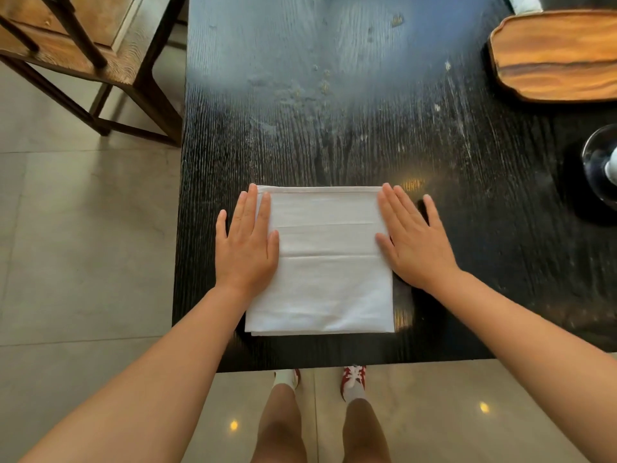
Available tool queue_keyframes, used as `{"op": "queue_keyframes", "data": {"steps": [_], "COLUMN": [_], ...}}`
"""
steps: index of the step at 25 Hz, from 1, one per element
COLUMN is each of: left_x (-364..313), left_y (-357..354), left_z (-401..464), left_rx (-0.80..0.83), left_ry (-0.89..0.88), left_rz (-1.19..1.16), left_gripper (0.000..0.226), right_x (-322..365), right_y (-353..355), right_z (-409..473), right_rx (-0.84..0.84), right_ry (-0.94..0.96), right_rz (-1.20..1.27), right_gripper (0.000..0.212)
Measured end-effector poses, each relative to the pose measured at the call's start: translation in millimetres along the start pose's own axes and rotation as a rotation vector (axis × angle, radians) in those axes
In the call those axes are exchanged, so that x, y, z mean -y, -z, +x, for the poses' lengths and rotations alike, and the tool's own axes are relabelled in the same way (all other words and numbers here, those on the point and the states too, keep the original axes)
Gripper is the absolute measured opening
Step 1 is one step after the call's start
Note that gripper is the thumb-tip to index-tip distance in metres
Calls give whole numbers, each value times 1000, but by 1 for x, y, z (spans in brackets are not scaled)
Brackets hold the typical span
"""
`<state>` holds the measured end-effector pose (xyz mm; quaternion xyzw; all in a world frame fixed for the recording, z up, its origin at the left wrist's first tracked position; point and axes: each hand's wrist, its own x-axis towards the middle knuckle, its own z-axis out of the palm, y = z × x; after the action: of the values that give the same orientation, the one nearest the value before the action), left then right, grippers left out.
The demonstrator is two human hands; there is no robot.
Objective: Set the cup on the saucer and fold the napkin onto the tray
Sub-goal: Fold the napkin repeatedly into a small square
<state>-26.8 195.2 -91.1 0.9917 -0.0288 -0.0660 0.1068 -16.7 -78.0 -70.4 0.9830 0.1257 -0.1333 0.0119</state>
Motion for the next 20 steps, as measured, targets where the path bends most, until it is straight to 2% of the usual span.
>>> {"op": "queue_keyframes", "data": {"steps": [2, 4, 6, 9, 13, 16, 18, 20], "left_x": [0, 1, 2, 2, 2, -10, -38, -72], "left_y": [0, -1, -3, -2, 6, 14, 10, -2], "left_z": [0, 0, 1, -1, 2, -8, -26, -51], "left_rx": [4, 2, -11, -4, 48, -65, -143, -87], "left_ry": [3, 1, -4, -9, -31, 9, -106, -268], "left_rz": [1, 9, 8, 4, -20, -55, -33, 1], "left_gripper": [61, 62, 63, 64, 70, 70, 66, 64], "right_x": [5, 37, 71, 70, 24, 23, 25, 24], "right_y": [6, 9, 0, -22, -28, -30, -29, -28], "right_z": [-5, -13, -35, -72, -91, -92, -91, -91], "right_rx": [-28, -128, -157, -46, -33, -48, -73, -93], "right_ry": [-85, -140, 11, 202, 218, 217, 225, 231], "right_rz": [25, 74, 70, -28, -42, -26, -34, -43], "right_gripper": [65, 69, 69, 66, 61, 61, 61, 62]}}
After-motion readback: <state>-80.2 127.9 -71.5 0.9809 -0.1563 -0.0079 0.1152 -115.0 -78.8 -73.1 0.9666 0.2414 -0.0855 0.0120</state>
